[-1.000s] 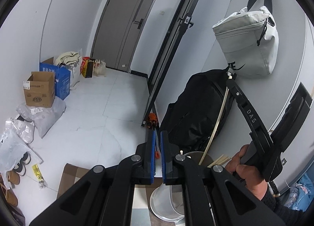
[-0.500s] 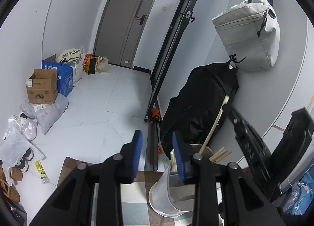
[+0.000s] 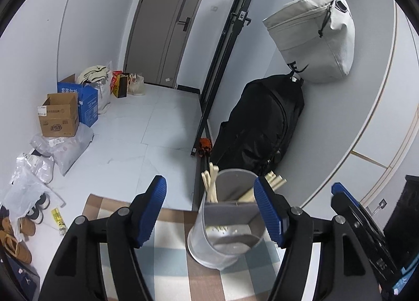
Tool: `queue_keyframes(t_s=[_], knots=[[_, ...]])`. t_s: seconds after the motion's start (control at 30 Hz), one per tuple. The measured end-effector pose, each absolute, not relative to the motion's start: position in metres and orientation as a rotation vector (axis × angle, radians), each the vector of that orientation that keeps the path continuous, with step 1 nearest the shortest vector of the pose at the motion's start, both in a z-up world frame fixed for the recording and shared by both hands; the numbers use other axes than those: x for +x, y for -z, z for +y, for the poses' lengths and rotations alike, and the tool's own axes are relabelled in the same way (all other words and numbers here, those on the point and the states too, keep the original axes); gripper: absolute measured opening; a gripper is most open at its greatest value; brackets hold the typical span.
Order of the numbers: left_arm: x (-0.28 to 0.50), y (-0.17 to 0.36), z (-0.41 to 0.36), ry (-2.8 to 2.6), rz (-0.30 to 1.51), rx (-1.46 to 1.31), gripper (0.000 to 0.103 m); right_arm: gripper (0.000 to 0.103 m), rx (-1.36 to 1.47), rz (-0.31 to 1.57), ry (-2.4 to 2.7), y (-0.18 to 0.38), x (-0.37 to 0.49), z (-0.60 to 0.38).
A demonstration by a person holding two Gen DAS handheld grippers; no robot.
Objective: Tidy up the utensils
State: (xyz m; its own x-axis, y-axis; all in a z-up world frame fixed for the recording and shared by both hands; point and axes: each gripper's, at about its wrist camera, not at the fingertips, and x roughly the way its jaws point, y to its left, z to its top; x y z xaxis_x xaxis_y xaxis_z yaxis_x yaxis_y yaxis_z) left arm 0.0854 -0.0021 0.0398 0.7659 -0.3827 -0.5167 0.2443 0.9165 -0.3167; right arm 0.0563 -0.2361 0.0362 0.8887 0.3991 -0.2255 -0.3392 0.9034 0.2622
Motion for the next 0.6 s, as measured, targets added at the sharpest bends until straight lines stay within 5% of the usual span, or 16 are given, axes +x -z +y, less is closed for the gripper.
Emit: queue_keyframes(t_s=[0.27,0.33,0.6], knots=[[0.055,-0.048,-0.011,0.309,0.601,-0.203,0.079,0.092,0.226,0.287,-0.393,-0.044,0.011,-0.233],[0.047,-0.051,-0.014,0.301,0.597,-0.191,0.083,0.103,0.238,0.281,-0.385,-0.046,0.002,-0.235],[0.019,-0.063,-0.022,0.275,0.543,-0.144,0.086,0.103,0.269,0.283,-0.382,-0.054,-0.022,-0.24]])
